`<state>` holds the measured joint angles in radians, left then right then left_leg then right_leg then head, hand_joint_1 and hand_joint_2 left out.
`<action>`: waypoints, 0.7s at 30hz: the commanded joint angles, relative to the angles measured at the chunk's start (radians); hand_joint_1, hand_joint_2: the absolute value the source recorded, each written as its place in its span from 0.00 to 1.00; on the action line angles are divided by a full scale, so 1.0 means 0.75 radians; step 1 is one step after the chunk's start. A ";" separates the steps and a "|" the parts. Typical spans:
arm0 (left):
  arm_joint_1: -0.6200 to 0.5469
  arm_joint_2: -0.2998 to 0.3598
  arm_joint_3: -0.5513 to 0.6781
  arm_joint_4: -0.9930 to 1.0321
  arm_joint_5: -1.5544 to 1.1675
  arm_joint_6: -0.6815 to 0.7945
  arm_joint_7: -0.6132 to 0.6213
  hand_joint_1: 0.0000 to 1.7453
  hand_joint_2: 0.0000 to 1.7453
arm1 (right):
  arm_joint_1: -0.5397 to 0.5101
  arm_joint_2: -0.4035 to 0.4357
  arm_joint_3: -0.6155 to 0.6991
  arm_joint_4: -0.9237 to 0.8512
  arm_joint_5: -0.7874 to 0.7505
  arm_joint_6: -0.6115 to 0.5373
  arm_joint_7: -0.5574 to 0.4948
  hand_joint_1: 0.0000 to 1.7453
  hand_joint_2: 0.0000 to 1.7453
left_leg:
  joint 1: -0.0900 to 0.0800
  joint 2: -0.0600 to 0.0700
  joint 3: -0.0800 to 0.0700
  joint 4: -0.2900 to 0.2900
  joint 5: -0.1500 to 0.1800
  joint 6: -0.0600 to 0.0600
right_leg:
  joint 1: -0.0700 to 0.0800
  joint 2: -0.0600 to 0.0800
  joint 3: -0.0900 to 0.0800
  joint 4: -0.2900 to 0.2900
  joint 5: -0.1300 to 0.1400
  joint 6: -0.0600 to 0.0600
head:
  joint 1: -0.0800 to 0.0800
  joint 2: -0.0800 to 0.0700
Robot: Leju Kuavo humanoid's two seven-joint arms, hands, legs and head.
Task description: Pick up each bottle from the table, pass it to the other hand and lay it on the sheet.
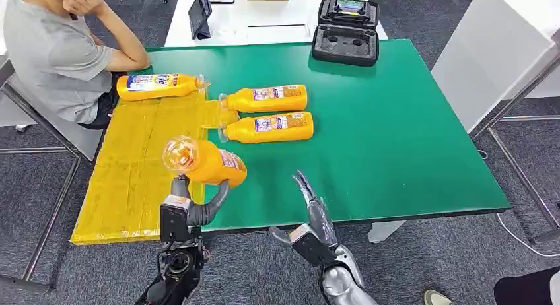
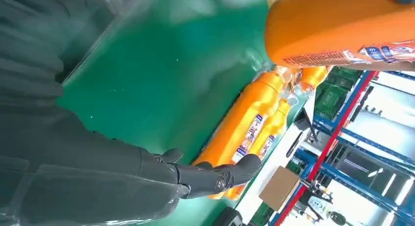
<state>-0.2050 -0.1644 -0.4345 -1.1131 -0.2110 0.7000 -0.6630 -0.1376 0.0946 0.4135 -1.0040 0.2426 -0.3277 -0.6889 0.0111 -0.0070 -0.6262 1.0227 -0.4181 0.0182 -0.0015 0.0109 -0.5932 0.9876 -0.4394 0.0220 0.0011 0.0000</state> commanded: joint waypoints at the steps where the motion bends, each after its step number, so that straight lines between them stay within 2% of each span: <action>1: 0.046 -0.141 0.404 -0.139 -0.689 -0.003 -0.047 1.00 1.00 | -0.010 -0.019 -0.019 0.012 0.002 -0.005 0.008 0.00 1.00 | 0.000 0.002 0.005 0.000 -0.002 0.000 | 0.000 0.000 0.005 -0.001 -0.002 0.000 | 0.000 0.000; 3: 0.032 -0.135 0.382 -0.086 -0.731 -0.003 -0.047 1.00 1.00 | -0.014 -0.020 -0.022 0.018 0.002 -0.002 0.007 0.00 1.00 | 0.000 0.002 0.005 0.000 -0.003 0.000 | 0.000 0.000 0.005 -0.001 -0.002 0.000 | 0.000 0.000; 5: 0.026 -0.158 0.420 -0.094 -0.832 -0.003 -0.047 1.00 1.00 | -0.019 -0.022 -0.025 0.023 0.000 -0.003 0.008 0.00 1.00 | 0.000 0.002 0.004 -0.001 -0.001 0.000 | 0.000 0.000 0.004 -0.001 -0.001 0.000 | 0.000 0.000; 12: 0.007 -0.197 0.610 -0.238 -1.375 -0.003 0.111 1.00 1.00 | -0.010 -0.026 -0.039 0.008 0.005 0.006 0.024 0.00 1.00 | 0.000 0.002 0.004 0.000 -0.002 0.000 | 0.000 0.000 0.004 0.000 -0.001 0.000 | 0.000 0.000; 15: 0.010 -0.189 0.619 -0.251 -1.424 -0.003 0.152 1.00 1.00 | -0.005 -0.023 -0.044 0.011 0.007 0.007 0.022 0.00 1.00 | 0.000 0.003 0.004 -0.001 -0.002 -0.001 | 0.000 0.000 0.004 -0.001 -0.001 0.000 | 0.000 0.000; 16: 0.008 -0.163 0.634 -0.312 -1.403 -0.082 0.159 1.00 1.00 | -0.004 -0.022 -0.045 0.013 0.008 0.007 0.021 0.00 1.00 | 0.000 0.003 0.007 -0.001 -0.002 -0.001 | 0.000 -0.001 0.006 -0.001 -0.002 0.000 | 0.000 0.000; 17: 0.006 -0.164 0.586 -0.229 -1.442 -0.003 0.214 1.00 1.00 | -0.001 -0.020 -0.048 0.012 0.009 0.006 0.019 0.00 1.00 | 0.000 0.003 0.009 -0.002 -0.003 -0.001 | 0.000 -0.001 0.008 -0.002 -0.003 0.000 | 0.000 0.000; 18: 0.004 -0.148 0.563 -0.222 -1.465 -0.003 0.255 1.00 1.00 | 0.000 -0.018 -0.051 0.011 0.010 0.007 0.018 0.00 1.00 | 0.000 0.003 0.005 -0.001 -0.002 -0.001 | 0.000 0.001 0.004 -0.001 -0.001 0.000 | -0.001 0.000; 20: 0.005 -0.119 0.532 -0.235 -1.528 -0.003 0.325 1.00 1.00 | 0.001 -0.014 -0.057 0.011 0.010 0.007 0.018 0.00 1.00 | -0.001 0.003 0.016 -0.004 -0.005 -0.001 | 0.000 -0.002 0.015 -0.004 -0.004 -0.001 | 0.000 0.000; 21: 0.003 -0.109 0.523 -0.238 -1.544 -0.003 0.351 1.00 1.00 | 0.000 -0.013 -0.058 0.011 0.010 0.008 0.018 0.00 1.00 | -0.001 0.001 0.013 -0.004 -0.003 -0.001 | 0.000 -0.003 0.013 -0.004 -0.004 0.000 | 0.000 0.000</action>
<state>-0.1775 -0.2960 -0.0317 -1.3085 -1.2805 0.6870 -0.5164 -0.1303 0.0866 0.3982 -1.0044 0.2483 -0.3265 -0.6771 0.0111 -0.0065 -0.6262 1.0227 -0.4181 0.0182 -0.0016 0.0109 -0.5936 0.9875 -0.4394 0.0220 0.0011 0.0000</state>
